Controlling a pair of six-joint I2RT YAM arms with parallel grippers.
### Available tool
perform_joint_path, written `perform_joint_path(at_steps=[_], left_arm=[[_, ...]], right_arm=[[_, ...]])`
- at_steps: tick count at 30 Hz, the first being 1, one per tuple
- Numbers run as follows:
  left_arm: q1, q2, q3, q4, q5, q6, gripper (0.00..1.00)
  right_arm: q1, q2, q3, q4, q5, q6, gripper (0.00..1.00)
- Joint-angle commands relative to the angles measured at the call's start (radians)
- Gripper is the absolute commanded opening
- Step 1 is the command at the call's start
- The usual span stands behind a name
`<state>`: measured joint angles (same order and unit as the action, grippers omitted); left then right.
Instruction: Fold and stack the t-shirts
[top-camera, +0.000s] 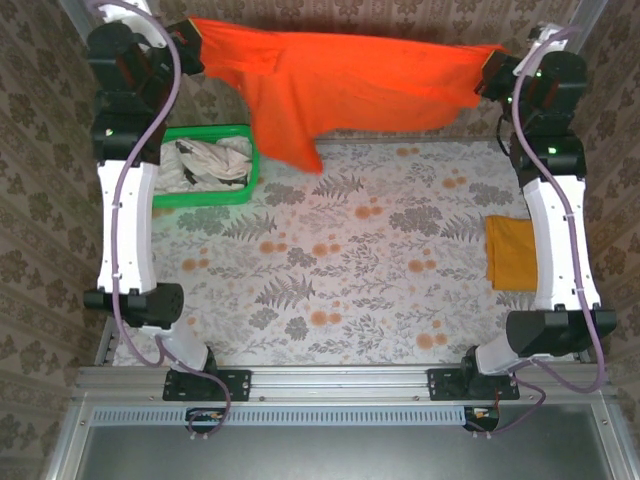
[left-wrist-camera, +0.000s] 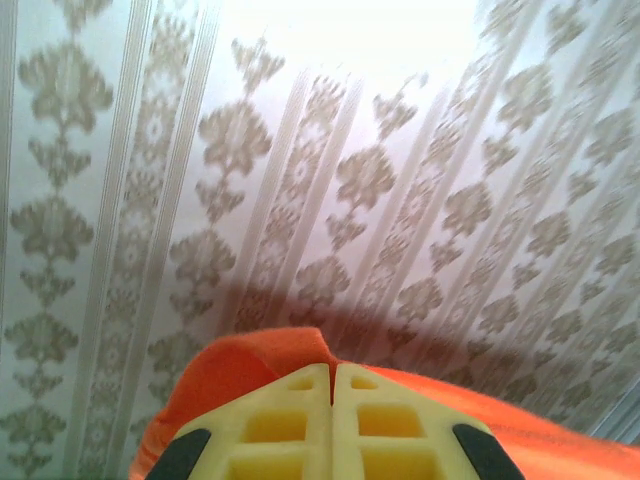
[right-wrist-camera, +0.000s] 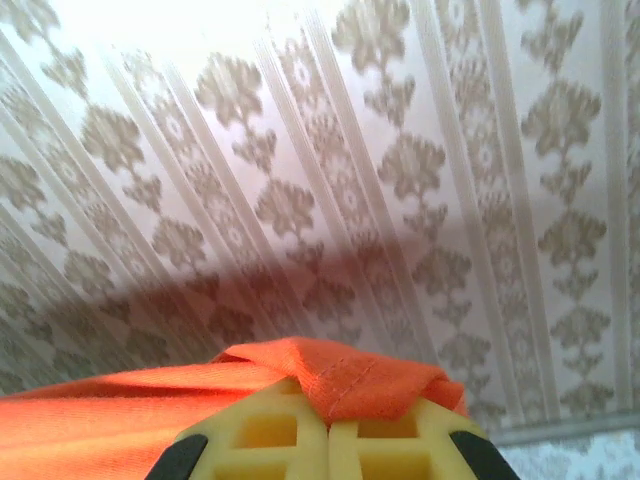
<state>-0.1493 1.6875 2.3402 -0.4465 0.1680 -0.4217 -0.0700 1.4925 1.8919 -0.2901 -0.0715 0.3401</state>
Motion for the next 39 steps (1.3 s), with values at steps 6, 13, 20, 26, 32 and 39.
perform_joint_path(at_steps=[6,13,20,26,32,39], left_arm=[[-0.030,-0.290,-0.533,0.092,-0.032,-0.003,0.00],[-0.098,-0.540,-1.167,0.066,-0.052,-0.125,0.00],[-0.101,-0.585,-1.595,0.185,0.021,-0.316,0.00],[-0.110,-0.565,-1.697,0.183,0.045,-0.394,0.00],[-0.118,-0.632,-1.762,0.023,0.036,-0.425,0.00],[-0.127,-0.674,-1.831,-0.045,0.066,-0.460,0.00]], right_arm=[[-0.069,-0.232,-0.352,0.015,0.004,0.012,0.00],[-0.073,-0.509,-0.935,-0.007,-0.025,0.126,0.00],[-0.077,-0.559,-1.346,0.003,0.004,0.271,0.00],[-0.092,-0.462,-1.419,-0.004,-0.001,0.274,0.00],[-0.104,-0.518,-1.467,-0.073,0.019,0.297,0.00],[-0.117,-0.572,-1.484,-0.143,0.007,0.341,0.00]])
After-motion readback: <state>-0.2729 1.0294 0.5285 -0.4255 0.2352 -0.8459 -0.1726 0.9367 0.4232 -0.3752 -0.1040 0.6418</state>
